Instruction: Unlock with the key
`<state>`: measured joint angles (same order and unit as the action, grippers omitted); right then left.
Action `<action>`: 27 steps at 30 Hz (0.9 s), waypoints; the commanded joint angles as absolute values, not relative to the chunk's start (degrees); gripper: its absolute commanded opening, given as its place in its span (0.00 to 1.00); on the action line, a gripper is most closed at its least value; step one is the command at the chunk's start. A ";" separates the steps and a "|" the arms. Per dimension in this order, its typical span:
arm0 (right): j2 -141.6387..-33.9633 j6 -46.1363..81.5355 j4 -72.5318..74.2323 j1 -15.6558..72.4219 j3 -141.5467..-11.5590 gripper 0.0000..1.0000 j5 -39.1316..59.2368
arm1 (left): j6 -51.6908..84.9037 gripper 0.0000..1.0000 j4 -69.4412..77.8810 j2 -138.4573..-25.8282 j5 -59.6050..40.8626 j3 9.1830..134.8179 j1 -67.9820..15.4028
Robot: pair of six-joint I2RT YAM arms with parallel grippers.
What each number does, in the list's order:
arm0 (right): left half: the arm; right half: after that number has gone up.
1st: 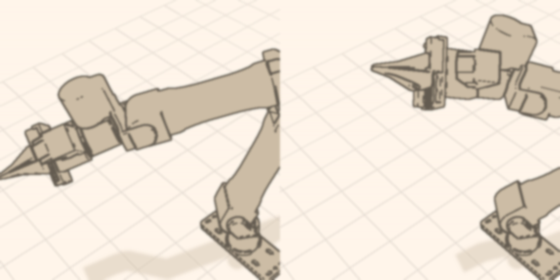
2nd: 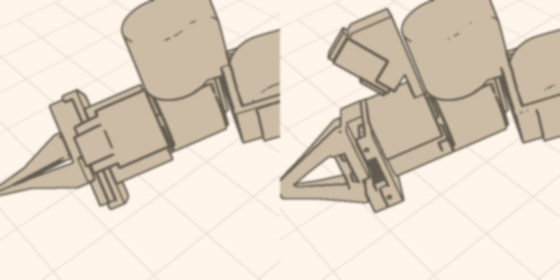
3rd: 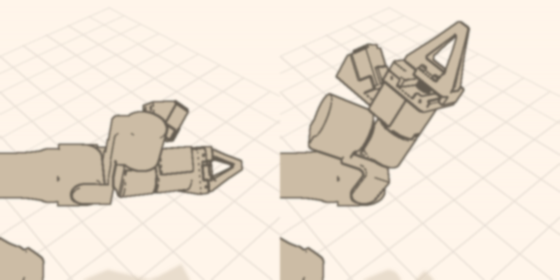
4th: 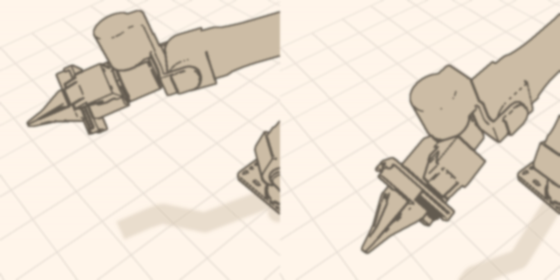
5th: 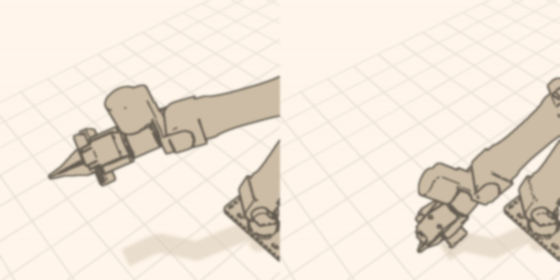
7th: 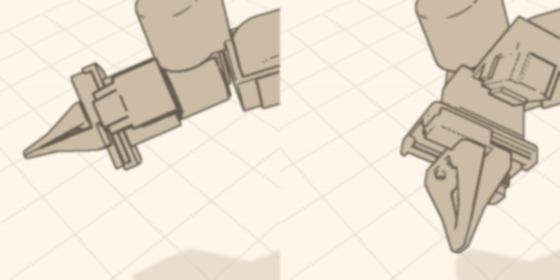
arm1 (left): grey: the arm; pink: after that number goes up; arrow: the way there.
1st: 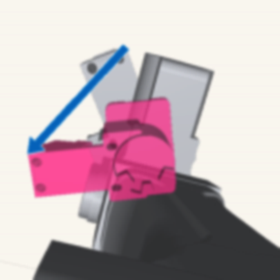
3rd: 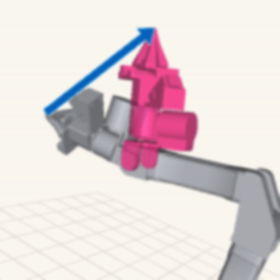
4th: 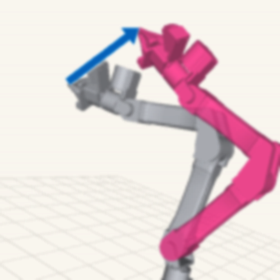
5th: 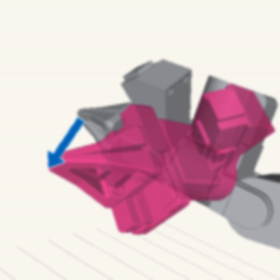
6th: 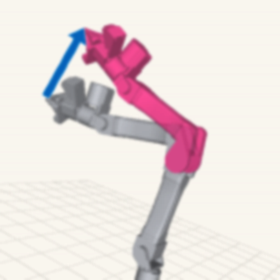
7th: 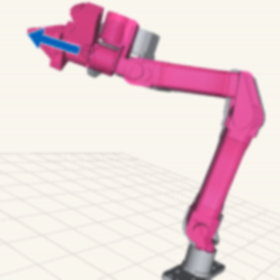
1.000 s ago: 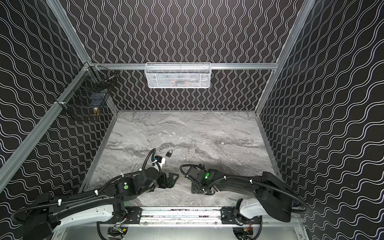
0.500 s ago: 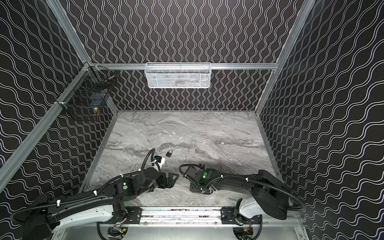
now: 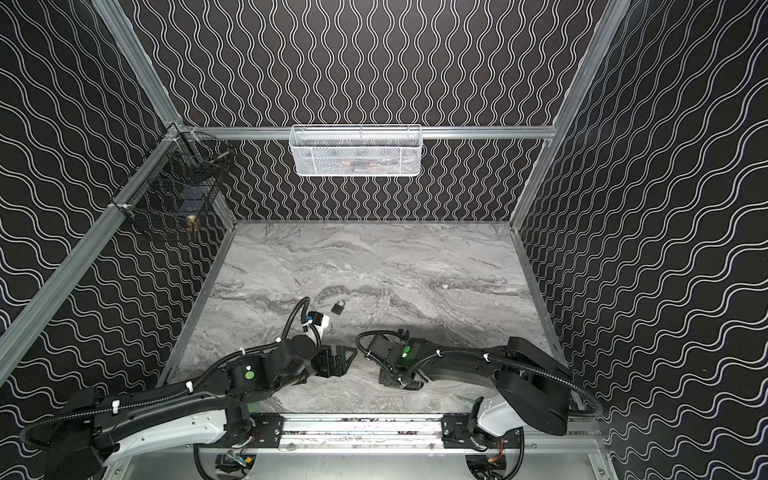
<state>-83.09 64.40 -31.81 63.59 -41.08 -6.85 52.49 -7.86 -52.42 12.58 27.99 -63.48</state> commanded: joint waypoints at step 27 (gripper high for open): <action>-82.63 58.19 -29.54 62.98 -40.97 0.00 -7.79 | 56.10 0.99 -5.62 -52.31 11.97 27.86 -63.46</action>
